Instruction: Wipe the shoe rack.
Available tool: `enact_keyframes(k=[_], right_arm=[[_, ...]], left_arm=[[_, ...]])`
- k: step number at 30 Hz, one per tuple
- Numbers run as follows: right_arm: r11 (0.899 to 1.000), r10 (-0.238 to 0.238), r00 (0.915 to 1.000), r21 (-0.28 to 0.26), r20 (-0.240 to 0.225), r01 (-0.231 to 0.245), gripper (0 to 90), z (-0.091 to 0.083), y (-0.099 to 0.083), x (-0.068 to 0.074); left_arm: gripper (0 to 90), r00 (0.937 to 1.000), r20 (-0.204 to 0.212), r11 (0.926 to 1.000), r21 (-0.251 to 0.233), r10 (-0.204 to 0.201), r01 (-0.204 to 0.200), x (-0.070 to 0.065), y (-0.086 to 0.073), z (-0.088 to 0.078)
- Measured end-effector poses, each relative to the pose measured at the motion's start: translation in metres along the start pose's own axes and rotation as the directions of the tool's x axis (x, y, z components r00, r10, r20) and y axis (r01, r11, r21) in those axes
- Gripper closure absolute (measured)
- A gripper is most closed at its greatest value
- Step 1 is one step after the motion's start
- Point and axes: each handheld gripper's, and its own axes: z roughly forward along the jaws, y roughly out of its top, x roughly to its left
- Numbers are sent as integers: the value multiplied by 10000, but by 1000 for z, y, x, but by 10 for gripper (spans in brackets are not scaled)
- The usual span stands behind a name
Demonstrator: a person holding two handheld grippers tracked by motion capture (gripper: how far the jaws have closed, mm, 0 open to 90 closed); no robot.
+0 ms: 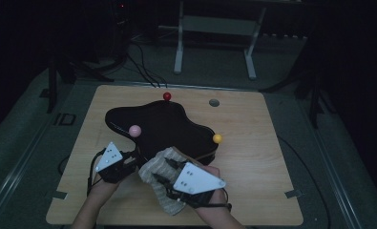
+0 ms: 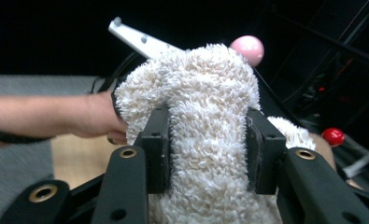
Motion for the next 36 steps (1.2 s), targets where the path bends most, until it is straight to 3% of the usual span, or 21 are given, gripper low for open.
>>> enact_keyframes(k=[4, 7, 9, 10, 13, 15, 17, 20, 23, 25, 27, 30, 33, 36], right_arm=[[9971, 719, 9972, -270, 209, -714, 598, -7, -1, -13], [9992, 397, 9987, 1, -306, -397, 598, 0, -6, -3], [9998, -163, 9998, 87, -67, 163, 609, -1, -5, 4], [9999, -154, 9999, 16, -32, 154, 615, -4, -5, 3], [9987, 468, 9988, -196, 127, -466, 616, -10, -6, -9], [9972, 738, 9972, -66, -98, -739, 612, -10, -10, -12], [9977, 670, 9959, 128, -608, -664, 583, -7, -15, -8], [9997, 215, 9992, 137, -338, -211, 603, -12, -15, -5], [9980, 630, 9980, -94, -77, -630, 606, -18, -14, -15], [9964, 842, 9963, -29, -140, -843, 614, -18, -18, -17], [9966, 828, 9961, 18, -315, -828, 619, -16, -25, -12], [9990, 431, 9990, 120, -81, -430, 624, -22, -29, -8], [9951, 992, 9949, 13, 188, -992, 619, -26, -31, -20], [9907, 1356, 9908, 125, -38, -1355, 624, -23, -39, -21]], left_arm=[[743, 10000, 56, 10000, 0, -1, 1, 1, 0, 0], [743, 10000, 72, 10000, -11, -12, 13, 1, 0, 0], [743, 10000, 19, 10000, 37, 49, -49, 0, 0, 0], [742, 10000, 14, 10000, 11, 7, -7, 0, 0, 0], [743, 9999, 86, 10000, -20, -75, 75, 1, 0, 0], [742, 10000, 63, 10000, -26, -67, 67, 1, 0, 0], [742, 9999, 104, 9999, -42, -92, 93, 1, -1, 0], [742, 10000, 6, 10000, 14, -18, 18, 0, 0, 0], [742, 10000, 71, 10000, 0, -39, 39, 1, 0, 0], [742, 10000, 31, 10000, 39, -35, 35, 1, 0, 0], [742, 9999, 105, 9999, -50, -108, 109, 1, -1, 0], [742, 10000, 45, 10000, -10, -6, 7, 1, 0, 0], [742, 10000, 64, 10000, -15, -56, 56, 1, 0, 0], [742, 9999, 32, 9999, -38, -124, 125, 1, -1, 0]])
